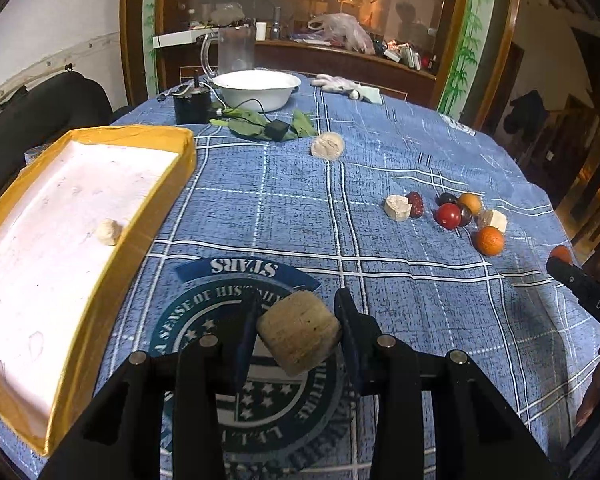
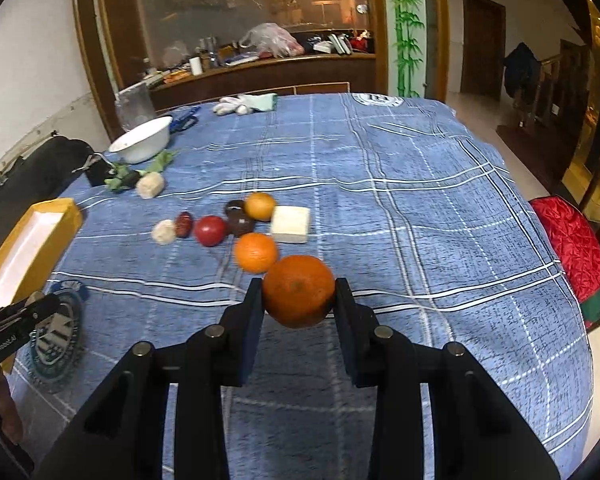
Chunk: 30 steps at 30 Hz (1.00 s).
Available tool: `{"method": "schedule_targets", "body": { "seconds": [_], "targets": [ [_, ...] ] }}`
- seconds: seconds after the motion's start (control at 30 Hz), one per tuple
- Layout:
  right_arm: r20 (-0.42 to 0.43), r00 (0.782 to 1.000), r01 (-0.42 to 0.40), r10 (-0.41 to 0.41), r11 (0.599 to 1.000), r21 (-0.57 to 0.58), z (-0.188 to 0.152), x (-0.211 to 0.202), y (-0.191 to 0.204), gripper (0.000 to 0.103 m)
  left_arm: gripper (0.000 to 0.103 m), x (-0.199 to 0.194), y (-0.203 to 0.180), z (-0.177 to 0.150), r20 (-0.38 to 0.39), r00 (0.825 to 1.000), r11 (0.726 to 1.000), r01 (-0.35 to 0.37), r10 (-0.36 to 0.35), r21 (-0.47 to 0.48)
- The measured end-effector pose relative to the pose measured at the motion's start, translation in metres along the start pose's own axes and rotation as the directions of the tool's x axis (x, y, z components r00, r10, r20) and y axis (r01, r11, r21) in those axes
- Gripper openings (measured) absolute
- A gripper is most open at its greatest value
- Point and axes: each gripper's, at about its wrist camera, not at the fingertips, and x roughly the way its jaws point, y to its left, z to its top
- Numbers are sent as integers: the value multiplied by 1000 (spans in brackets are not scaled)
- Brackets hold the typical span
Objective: Organize fruits
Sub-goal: 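Lift sponge cube with left tool while right tool lifts the orange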
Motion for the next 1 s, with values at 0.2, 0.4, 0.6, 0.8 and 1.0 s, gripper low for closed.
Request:
{"method": "schedule_targets", "body": {
  "seconds": [0.2,0.4,0.6,0.8,1.0],
  "targets": [
    [13,1000,-8,8,1000,-14,-4,-10,13,36,37,-11,3,-4,19,1000,1000,12,-12,2],
    [23,1000,-9,10,1000,-17,-5,-19,20,36,37,-15,3,-5,25,999,1000,19,-20,11],
    [52,998,-27,29,999,-26,-3,-31,25,36,37,-26,0,-5,49,999,1000,16,-17,20],
    [94,994,-54,57,998,-33,-1,-46,31,36,37,-38,-3,-5,81,997,999,6,-8,31],
    [107,992,-68,72,997,-41,-2,-51,35,36,37,-43,-5,-6,92,996,999,2,-6,40]
  ]
}}
